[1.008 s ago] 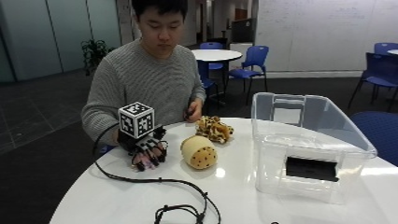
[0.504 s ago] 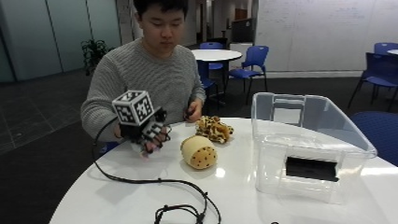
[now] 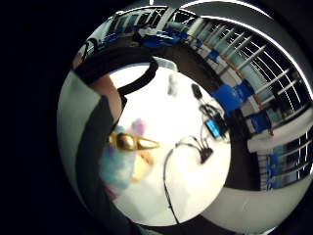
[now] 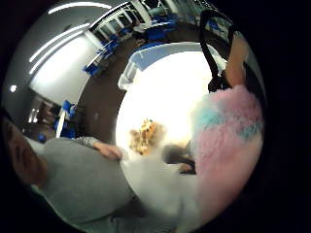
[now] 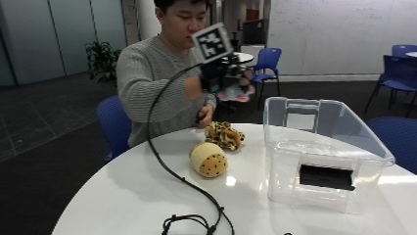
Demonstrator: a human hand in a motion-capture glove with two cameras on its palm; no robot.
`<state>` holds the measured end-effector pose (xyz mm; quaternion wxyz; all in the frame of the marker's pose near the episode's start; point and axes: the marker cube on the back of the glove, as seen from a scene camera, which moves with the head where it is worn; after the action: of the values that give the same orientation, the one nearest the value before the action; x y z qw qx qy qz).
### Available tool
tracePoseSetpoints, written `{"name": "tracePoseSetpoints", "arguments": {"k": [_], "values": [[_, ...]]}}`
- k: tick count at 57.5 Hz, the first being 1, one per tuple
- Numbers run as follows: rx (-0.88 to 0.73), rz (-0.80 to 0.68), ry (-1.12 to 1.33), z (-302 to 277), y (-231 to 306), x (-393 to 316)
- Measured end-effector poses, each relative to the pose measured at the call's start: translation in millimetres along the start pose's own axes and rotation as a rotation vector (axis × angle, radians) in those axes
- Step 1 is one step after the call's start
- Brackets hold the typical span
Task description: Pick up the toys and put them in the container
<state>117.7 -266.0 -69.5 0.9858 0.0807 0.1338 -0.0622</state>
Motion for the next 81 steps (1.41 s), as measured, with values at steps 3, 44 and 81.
{"name": "tracePoseSetpoints", "arguments": {"k": [3, 44, 81], "values": [[-0.006, 0.018, 0.057, 19, -41, 2], [-0.436, 0.122, -0.204, 139, -125, -74], [-0.271, 0.413, -0.290, 65, 83, 14]]}}
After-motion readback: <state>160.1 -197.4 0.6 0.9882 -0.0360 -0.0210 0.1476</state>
